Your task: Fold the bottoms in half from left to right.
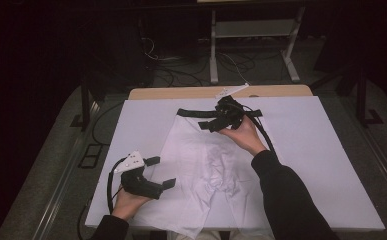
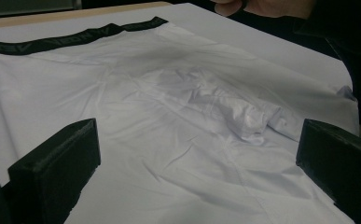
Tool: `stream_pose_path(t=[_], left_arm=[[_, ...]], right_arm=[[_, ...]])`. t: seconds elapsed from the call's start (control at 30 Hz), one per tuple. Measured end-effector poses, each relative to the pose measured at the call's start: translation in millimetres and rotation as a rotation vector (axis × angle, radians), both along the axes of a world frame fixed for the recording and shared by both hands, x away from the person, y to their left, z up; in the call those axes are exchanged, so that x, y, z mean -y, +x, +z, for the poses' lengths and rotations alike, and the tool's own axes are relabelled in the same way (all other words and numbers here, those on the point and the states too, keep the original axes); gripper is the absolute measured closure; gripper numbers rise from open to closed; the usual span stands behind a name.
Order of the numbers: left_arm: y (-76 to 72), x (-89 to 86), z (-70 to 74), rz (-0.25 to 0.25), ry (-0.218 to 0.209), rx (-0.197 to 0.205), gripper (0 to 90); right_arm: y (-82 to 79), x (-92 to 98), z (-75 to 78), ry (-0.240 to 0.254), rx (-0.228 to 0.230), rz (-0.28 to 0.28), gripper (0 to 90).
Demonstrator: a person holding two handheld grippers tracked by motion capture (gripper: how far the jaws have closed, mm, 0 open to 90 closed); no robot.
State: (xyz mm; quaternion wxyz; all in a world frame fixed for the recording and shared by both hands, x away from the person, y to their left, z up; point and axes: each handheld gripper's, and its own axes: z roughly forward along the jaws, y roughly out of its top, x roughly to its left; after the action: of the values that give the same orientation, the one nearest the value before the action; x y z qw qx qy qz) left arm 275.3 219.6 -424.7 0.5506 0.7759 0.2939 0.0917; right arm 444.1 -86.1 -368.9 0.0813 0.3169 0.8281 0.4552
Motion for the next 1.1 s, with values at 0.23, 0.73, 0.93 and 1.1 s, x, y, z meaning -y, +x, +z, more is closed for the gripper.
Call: stream_pose_path(t=[0.23,0.73,0.93,1.1], left_arm=[[0.3,-0.8,0.2,0.0,-0.004,0.002,0.0],[0.3,-1.0,0.6,-0.002,-0.012,0.004,0.0],[0.1,-1.1,0.9,-0.003,-0.017,0.004,0.0],[-0.1,-1.2,1.0,-0.003,-0.022,0.002,0.0]], right_arm=[[8.6,-10.5,-1.7,-0.003,0.004,-0.006,0.0],[24.7,-36.7,-2.7,0.003,0.017,-0.008,0.0],[32.8,-46.9,-5.5,0.001,0.007,-0.015,0.0],[39.7,-54.5,-8.1,-0.002,0.01,-0.024,0.0]])
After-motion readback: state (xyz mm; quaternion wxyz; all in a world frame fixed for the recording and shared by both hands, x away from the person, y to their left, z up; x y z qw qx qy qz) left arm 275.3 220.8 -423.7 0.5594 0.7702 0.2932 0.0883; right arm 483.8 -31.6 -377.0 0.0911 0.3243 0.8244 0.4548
